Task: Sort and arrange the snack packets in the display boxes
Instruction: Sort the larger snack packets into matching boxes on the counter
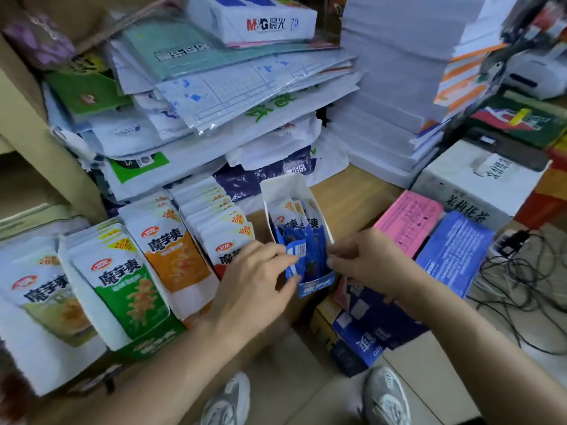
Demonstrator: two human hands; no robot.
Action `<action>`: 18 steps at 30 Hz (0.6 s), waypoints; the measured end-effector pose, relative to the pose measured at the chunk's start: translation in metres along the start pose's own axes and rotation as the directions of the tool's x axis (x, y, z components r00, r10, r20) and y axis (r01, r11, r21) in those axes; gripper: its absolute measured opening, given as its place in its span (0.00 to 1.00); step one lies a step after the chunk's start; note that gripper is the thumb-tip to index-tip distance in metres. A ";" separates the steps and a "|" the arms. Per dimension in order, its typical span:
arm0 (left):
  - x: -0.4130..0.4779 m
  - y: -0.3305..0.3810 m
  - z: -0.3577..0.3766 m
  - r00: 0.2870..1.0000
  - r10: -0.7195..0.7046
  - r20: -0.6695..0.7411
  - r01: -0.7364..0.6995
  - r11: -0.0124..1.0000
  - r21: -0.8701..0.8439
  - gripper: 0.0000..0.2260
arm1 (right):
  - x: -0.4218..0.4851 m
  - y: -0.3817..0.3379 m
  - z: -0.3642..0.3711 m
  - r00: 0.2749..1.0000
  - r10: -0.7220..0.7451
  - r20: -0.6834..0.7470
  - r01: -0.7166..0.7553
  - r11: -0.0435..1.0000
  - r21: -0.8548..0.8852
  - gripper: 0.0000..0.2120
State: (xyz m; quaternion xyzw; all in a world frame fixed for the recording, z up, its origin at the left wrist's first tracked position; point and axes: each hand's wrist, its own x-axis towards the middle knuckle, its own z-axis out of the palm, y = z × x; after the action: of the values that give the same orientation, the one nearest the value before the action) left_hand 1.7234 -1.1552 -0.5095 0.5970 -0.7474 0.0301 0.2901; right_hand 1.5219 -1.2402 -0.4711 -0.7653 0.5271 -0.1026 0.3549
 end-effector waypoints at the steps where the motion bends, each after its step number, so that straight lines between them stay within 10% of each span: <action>1: -0.001 0.000 0.002 1.000 -0.013 -0.013 0.013 0.999 -0.029 0.14 | -0.003 -0.002 0.000 0.999 0.018 0.047 -0.019 1.000 0.022 0.08; 5: -0.005 0.000 0.007 0.991 -0.125 -0.041 0.115 0.974 -0.193 0.13 | 0.000 -0.006 0.019 0.980 0.079 0.184 -0.060 0.993 -0.102 0.12; 11: -0.004 -0.004 0.013 0.974 -0.222 -0.043 0.200 0.935 -0.292 0.12 | 0.019 0.000 0.044 0.999 0.051 -0.014 -0.048 0.987 0.153 0.06; 18: 0.000 -0.002 0.016 0.971 -0.232 -0.048 0.211 0.939 -0.272 0.11 | 0.036 0.003 0.057 0.976 0.003 -0.219 -0.008 1.000 -0.024 0.08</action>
State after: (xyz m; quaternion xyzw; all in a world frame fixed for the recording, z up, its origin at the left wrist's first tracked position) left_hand 1.7193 -1.1619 -0.5233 0.6315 -0.6605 -0.0796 0.3983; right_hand 1.5652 -1.2481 -0.5228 -0.7522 0.5663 -0.1790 0.2856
